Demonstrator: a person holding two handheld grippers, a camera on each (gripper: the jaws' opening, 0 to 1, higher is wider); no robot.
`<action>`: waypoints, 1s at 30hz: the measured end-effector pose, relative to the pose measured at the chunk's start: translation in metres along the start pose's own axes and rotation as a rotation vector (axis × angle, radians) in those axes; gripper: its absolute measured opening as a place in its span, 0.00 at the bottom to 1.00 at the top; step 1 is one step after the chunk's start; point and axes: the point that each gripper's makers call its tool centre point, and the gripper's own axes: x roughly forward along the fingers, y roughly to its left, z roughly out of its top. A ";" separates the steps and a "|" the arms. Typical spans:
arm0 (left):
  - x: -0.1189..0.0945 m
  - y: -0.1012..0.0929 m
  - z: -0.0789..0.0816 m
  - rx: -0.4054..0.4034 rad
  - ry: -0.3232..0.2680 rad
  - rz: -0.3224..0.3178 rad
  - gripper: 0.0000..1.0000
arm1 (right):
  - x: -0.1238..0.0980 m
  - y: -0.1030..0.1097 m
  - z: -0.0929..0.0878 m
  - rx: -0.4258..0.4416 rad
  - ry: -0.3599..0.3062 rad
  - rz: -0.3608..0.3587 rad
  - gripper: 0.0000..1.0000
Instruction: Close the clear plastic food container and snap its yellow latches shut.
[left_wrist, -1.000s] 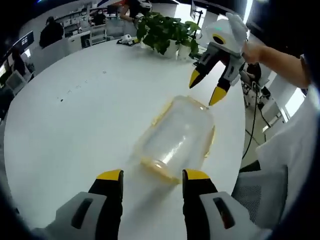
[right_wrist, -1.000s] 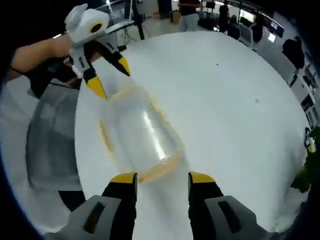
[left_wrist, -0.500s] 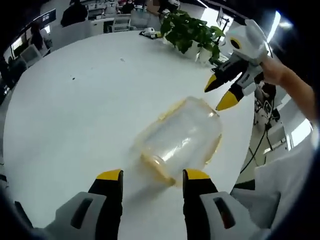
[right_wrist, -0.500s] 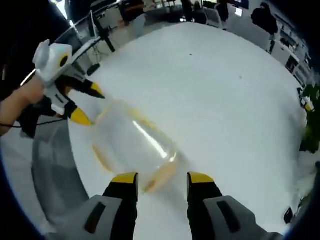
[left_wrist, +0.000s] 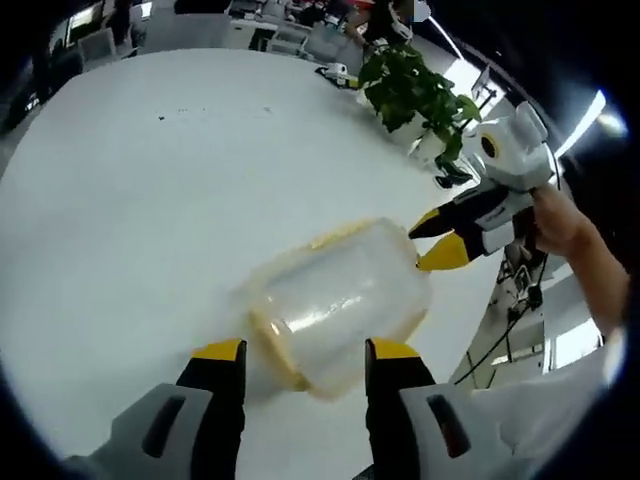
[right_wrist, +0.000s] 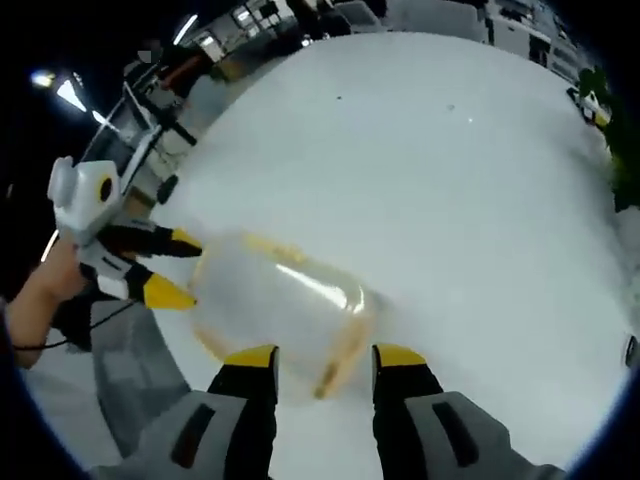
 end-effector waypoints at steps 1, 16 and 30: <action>0.001 -0.001 -0.002 -0.013 0.004 -0.005 0.46 | 0.001 0.001 -0.001 0.010 0.003 0.006 0.34; 0.009 0.003 -0.002 -0.020 0.012 -0.017 0.34 | 0.008 0.003 -0.005 0.006 -0.003 0.015 0.29; 0.006 -0.001 -0.003 -0.011 0.060 -0.032 0.29 | 0.013 0.003 -0.007 0.038 -0.002 0.024 0.26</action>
